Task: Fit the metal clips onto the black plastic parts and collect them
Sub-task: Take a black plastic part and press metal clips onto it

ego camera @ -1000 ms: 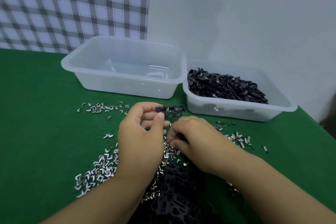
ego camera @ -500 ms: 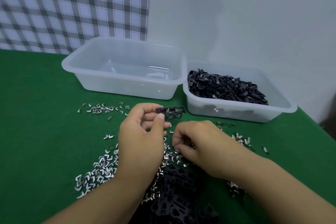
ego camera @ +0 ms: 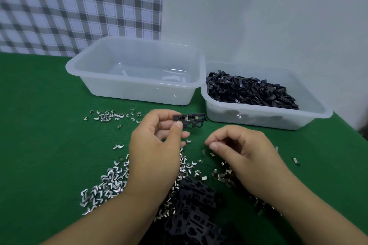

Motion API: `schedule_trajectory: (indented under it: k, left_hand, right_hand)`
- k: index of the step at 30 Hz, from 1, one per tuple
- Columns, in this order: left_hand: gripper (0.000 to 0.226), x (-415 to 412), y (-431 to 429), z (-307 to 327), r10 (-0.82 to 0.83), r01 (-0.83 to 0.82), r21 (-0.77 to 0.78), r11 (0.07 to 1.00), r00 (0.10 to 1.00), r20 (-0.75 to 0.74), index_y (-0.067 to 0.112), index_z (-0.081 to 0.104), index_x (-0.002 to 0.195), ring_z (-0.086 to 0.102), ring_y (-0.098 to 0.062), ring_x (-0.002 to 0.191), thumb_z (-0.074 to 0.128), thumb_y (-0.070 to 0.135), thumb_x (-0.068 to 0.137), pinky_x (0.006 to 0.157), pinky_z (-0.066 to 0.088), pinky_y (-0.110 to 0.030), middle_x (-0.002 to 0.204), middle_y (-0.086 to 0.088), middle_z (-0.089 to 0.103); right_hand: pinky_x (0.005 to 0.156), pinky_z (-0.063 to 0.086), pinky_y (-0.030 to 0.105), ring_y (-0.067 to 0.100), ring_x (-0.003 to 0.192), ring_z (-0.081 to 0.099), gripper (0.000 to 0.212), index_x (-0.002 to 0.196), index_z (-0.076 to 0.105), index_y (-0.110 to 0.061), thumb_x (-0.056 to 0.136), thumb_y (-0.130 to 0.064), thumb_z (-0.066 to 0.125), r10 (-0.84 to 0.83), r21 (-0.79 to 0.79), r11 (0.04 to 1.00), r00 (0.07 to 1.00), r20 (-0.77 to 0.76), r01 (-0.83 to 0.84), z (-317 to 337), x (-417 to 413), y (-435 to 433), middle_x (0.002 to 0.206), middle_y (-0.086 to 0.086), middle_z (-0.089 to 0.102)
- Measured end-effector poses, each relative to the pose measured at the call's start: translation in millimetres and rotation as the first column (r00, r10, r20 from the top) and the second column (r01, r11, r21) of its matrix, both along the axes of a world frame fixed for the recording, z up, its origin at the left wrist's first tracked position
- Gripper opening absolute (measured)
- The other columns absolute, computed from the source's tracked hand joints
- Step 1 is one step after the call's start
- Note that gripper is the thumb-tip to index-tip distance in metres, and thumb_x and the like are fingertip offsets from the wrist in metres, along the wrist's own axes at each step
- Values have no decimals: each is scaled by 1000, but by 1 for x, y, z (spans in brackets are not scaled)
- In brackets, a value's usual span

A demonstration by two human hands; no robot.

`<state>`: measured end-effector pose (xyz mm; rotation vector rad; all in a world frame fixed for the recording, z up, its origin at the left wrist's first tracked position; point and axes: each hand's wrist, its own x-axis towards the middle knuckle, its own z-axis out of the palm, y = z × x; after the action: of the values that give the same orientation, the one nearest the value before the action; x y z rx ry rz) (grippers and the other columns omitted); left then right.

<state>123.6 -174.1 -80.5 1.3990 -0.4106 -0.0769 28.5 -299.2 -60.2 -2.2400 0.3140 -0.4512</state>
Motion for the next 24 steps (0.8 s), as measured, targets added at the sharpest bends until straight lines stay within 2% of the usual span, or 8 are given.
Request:
schedule_trajectory:
  k: [4, 8, 12, 14, 17, 24]
  left_hand:
    - [22, -1, 0, 1, -14, 14, 1, 1000, 1000, -1, 23, 65, 86, 70, -7, 66, 60, 1, 88, 55, 51, -14, 73, 6, 70]
    - [21, -2, 1, 1, -17, 17, 3, 1000, 1000, -2, 22, 65, 87, 70, -7, 66, 59, 1, 88, 56, 52, -14, 73, 6, 70]
    - [20, -3, 1, 2, -13, 13, -4, 1000, 1000, -8, 20, 64, 88, 69, -7, 66, 59, 1, 89, 56, 52, -14, 74, 5, 69]
    - [21, -3, 1, 2, -11, 11, -5, 1000, 1000, -11, 21, 64, 87, 69, -7, 66, 59, 1, 89, 56, 52, -14, 74, 4, 69]
    - [21, -2, 1, 2, -3, 3, -2, 1000, 1000, -12, 22, 64, 86, 70, -7, 66, 59, 1, 89, 56, 52, -14, 73, 6, 69]
    - [22, -1, 1, 3, -8, 8, -12, 1000, 999, -37, 22, 65, 86, 71, -8, 66, 62, 1, 87, 56, 52, -13, 72, 6, 71]
  right_hand:
    - [58, 37, 7, -1, 62, 51, 17, 76, 62, -31, 86, -17, 61, -15, -34, 999, 999, 37, 16, -1, -2, 0, 73, -20, 60]
    - [64, 38, 6, -2, 72, 53, 20, 80, 65, -32, 83, -12, 66, -54, -160, 985, 997, 64, 63, -1, -3, -4, 73, -14, 58]
    - [75, 38, 10, 1, 84, 51, 16, 88, 72, -29, 84, -16, 66, -30, -325, 946, 998, -57, 9, 1, 3, -5, 86, -15, 60]
    - [83, 40, 21, 10, 92, 51, 14, 92, 73, -28, 86, -20, 64, -19, -396, 918, 995, -96, -21, 1, 7, -3, 90, -10, 62]
    - [83, 42, 32, 17, 92, 50, 10, 89, 73, -24, 86, -25, 64, 12, -476, 877, 993, -119, -67, 3, 13, 1, 89, -3, 64]
    - [86, 41, 32, 17, 96, 48, 18, 97, 68, -23, 91, -32, 53, -33, -628, 766, 968, -248, -135, 4, 25, 4, 94, -4, 62]
